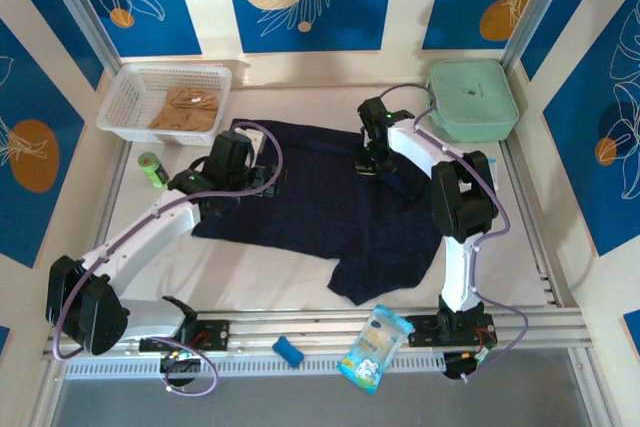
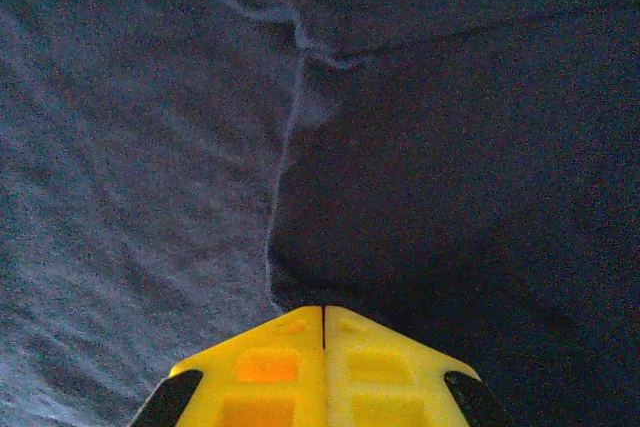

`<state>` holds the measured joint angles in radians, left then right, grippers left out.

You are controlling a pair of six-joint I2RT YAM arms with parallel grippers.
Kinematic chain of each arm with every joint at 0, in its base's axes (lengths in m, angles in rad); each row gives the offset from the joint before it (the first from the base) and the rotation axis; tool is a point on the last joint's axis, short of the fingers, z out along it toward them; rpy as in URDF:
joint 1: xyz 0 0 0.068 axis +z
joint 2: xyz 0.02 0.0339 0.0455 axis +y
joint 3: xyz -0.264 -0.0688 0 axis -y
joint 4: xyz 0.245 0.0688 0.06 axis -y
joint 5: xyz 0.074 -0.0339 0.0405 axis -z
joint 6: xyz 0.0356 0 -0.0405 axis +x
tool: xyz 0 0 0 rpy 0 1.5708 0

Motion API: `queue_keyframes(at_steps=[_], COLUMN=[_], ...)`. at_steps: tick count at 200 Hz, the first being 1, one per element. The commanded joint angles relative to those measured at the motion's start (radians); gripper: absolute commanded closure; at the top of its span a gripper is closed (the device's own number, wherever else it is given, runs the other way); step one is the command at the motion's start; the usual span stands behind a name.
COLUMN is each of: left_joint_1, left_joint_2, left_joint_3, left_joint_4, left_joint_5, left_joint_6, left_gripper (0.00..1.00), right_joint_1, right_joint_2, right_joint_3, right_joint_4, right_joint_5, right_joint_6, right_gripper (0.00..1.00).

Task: Fold and stack the t-shirts

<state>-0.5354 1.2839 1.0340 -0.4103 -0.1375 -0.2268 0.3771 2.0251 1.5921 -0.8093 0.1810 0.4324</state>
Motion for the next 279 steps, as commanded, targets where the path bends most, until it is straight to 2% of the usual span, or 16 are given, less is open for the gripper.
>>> queue_keyframes(at_steps=[1, 77, 110, 134, 160, 191, 214, 246, 279], left_joint_1=[-0.013, -0.014, -0.014, -0.014, -0.014, -0.009, 0.007, 0.044, 0.089], left_joint_2=[-0.023, -0.034, 0.0, 0.079, 0.224, 0.484, 0.701, 0.971, 1.145], left_joint_3=[-0.023, -0.057, -0.031, 0.041, 0.174, 0.428, 0.658, 0.939, 1.104], left_joint_4=[0.027, 0.047, 0.044, 0.035, 0.037, 0.005, -0.049, -0.123, -0.174], left_joint_5=[0.02, 0.029, 0.041, 0.059, 0.061, -0.054, -0.08, -0.103, -0.114], left_joint_6=[0.018, 0.03, 0.047, 0.075, 0.118, 0.144, 0.155, 0.128, 0.098], left_gripper=[0.0, 0.0, 0.0, 0.01, 0.01, 0.0, 0.1, 0.23, 0.27], right_joint_1=[0.024, 0.061, 0.074, 0.057, -0.038, -0.242, -0.371, -0.461, -0.486], right_joint_2=[-0.014, -0.033, -0.071, -0.158, -0.252, -0.272, -0.208, -0.091, 0.021], right_joint_3=[-0.023, -0.055, -0.046, -0.031, -0.036, -0.059, -0.052, -0.019, 0.052], right_joint_4=[-0.027, -0.028, -0.046, -0.074, -0.076, -0.007, 0.054, 0.145, 0.186], right_joint_5=[0.043, 0.105, 0.104, 0.139, 0.144, 0.024, -0.064, -0.11, -0.1], right_joint_6=[0.084, 0.19, 0.18, 0.151, 0.101, 0.031, 0.007, 0.003, 0.008], right_gripper=[1.0, 1.0, 0.62, 0.47, 0.44, 0.47, 0.51, 0.51, 0.49])
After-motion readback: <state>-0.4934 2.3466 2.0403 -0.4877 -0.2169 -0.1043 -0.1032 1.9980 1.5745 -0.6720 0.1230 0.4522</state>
